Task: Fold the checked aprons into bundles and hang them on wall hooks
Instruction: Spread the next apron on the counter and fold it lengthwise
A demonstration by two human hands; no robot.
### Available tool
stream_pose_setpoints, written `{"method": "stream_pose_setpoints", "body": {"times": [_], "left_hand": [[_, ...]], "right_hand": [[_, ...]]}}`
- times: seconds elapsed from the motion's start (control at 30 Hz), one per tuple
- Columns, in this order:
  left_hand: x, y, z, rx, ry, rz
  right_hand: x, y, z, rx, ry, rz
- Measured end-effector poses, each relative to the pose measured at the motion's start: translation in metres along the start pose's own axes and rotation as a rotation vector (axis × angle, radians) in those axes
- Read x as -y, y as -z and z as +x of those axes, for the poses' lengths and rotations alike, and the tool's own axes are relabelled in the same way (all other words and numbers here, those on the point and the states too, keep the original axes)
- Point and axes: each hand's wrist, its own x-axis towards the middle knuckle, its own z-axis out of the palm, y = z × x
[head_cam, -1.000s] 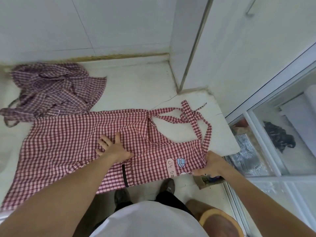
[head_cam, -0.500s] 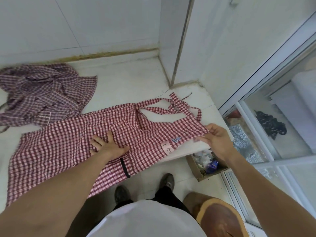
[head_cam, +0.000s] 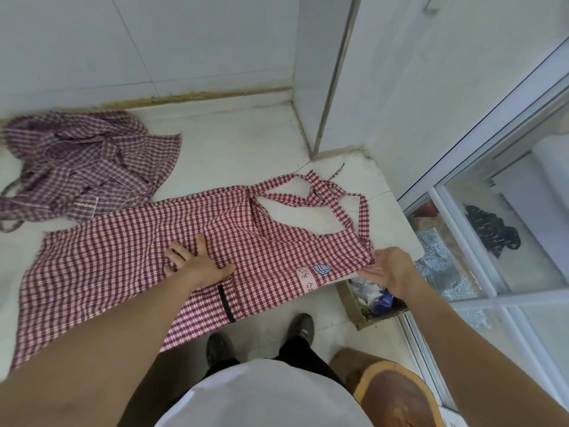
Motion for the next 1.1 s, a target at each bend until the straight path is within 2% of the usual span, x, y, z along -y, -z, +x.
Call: {"method": "stream_pose_setpoints", "body": {"times": [0.07,0.13,0.3,0.43,0.5,0.63,0.7,0.8,0.87,0.9,1.0,1.03,1.1], "left_hand": [[-0.001,0.001,0.002,-0.004,0.014,0.009],[-0.002,0.003,0.004,0.001,0.026,0.014],[0.002,0.005,0.004,0.022,0.055,0.072],[0.006,0.005,0.008,0.018,0.058,0.092],[0.007,0.005,0.009,0.02,0.052,0.085],[0.008,0.004,0.009,0.013,0.044,0.077],[0.007,0.004,0.008,0.012,0.044,0.079],[0.006,0.005,0.007,0.01,0.048,0.08],[0.006,0.004,0.006,0.011,0.051,0.088],[0.006,0.004,0.006,0.011,0.05,0.092],[0.006,0.005,0.005,0.004,0.041,0.098],[0.006,0.005,0.004,0.0,0.04,0.096],[0.007,0.004,0.004,-0.012,0.04,0.082]], "right_hand": [[0.004,-0.007,-0.001,0.077,-0.066,0.143],[0.005,-0.015,0.002,0.093,-0.021,0.163],[0.018,-0.007,0.022,0.075,0.088,0.34],[0.028,0.012,0.036,-0.034,0.264,0.31],[0.028,0.016,0.039,-0.102,0.378,0.155],[0.008,0.001,0.027,-0.211,0.461,-0.363],[0.004,-0.009,0.014,-0.057,0.398,-0.471],[0.008,-0.02,0.002,0.313,0.117,-0.701],[0.01,-0.021,0.002,0.425,0.095,-0.896],[0.012,-0.021,0.004,0.439,0.139,-0.893],[0.013,-0.02,0.012,0.395,0.308,-0.651],[0.011,-0.019,0.016,0.344,0.356,-0.685],[0.001,-0.022,0.027,0.19,0.433,-0.903]]}}
